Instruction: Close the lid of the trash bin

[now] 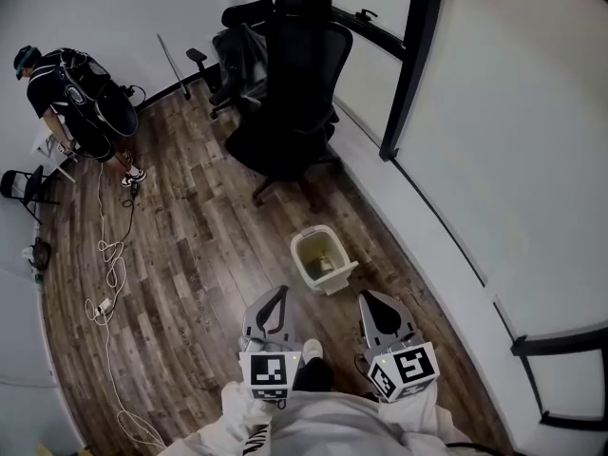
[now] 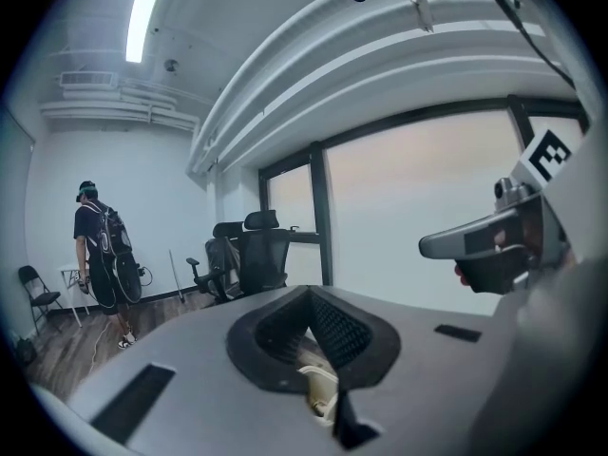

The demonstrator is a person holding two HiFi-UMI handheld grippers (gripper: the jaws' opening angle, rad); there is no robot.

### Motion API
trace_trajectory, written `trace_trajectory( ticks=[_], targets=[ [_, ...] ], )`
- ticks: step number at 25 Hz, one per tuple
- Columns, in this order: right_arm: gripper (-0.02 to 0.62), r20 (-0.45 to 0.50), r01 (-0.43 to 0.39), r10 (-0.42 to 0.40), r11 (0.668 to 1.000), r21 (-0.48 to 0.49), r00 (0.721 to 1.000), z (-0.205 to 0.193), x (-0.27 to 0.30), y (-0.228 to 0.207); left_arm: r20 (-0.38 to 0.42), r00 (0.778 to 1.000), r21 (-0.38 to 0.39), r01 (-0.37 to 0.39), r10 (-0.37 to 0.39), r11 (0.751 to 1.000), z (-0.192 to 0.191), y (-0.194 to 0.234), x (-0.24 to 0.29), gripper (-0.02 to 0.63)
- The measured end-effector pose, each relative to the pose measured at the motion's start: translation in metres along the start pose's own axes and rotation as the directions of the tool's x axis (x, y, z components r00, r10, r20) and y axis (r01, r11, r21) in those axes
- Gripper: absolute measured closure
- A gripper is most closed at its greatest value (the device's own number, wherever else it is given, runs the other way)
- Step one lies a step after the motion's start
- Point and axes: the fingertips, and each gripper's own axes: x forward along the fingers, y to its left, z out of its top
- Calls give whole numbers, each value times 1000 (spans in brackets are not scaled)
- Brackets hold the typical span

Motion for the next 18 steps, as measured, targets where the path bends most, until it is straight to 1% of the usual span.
trace_trajectory(
  ticks=[4, 8, 11, 15, 18],
  targets=[
    [572, -22, 41, -41, 999, -6, 999, 3, 26, -7, -30, 999, -33, 12, -13, 999, -10, 20, 18, 598],
    [572, -11, 67, -67, 997, 30, 998, 10, 41, -23, -53, 998, -50, 17, -20, 999, -28, 23, 35, 598],
    [572, -9, 75, -75, 997, 4, 997, 16, 53, -35, -64, 998, -51, 25, -28, 998, -32, 24, 50, 598],
    [572, -36, 84, -84, 996, -3, 996, 4, 66, -45, -75, 997, -47, 23, -26, 999, -36, 24, 64, 598],
    [572, -65, 74, -74, 997, 2, 995, -11, 76, -49, -87, 996, -49, 30, -34, 998, -44, 22, 74, 598]
  ],
)
